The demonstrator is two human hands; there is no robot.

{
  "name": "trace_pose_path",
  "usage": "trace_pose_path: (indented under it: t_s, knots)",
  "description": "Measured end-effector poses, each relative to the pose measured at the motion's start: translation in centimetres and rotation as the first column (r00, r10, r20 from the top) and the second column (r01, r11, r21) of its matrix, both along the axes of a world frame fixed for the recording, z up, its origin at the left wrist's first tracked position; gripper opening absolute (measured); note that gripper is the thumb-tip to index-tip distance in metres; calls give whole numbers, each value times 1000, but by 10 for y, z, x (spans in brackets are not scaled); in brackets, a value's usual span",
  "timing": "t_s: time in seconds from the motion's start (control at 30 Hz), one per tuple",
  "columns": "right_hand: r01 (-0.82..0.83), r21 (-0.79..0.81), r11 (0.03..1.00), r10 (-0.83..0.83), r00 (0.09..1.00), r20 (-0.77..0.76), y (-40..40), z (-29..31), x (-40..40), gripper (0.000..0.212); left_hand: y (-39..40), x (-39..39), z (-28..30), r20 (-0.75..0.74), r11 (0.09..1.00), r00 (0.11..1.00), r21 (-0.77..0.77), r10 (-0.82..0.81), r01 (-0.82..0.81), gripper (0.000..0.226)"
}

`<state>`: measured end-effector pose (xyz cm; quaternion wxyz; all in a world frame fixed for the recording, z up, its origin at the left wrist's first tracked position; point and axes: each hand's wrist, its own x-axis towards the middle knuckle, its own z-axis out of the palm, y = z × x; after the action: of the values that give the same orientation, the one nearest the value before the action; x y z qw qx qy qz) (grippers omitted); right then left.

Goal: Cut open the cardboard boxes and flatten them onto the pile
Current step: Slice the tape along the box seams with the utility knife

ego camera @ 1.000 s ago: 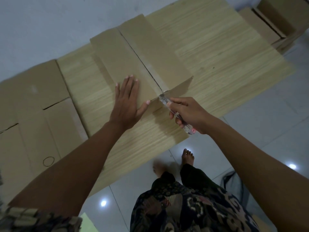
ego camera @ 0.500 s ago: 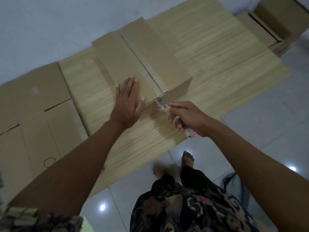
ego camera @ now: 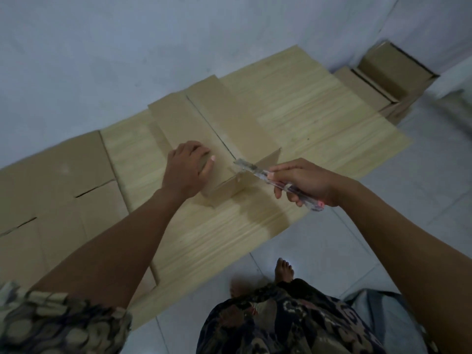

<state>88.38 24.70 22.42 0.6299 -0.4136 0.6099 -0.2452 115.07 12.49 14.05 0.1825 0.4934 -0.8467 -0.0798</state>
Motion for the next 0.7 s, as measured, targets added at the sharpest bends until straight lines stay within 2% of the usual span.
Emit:
trace_pose_path:
  t_s: [0.17,0.4,0.6,0.7]
  knots:
    - [100,-173,980,-97,995,24,-26,8,17,25,-21,-12,11,-33,995,995,-21,96,-97,47]
    - [100,-280,955,-110,994,-19,-73,-1,18,33,-58,-21,26,-49,935,939,124,339,-331,44]
    - [110,-399,910,-158,984,-88,-140,-16,6,31,-117,-33,30,31,766,804,287,593,-576,60]
    - [48,-460,887,-155,968,-197,-183,-32,-6,24,-151,-46,30,58,551,629,425,775,-718,77]
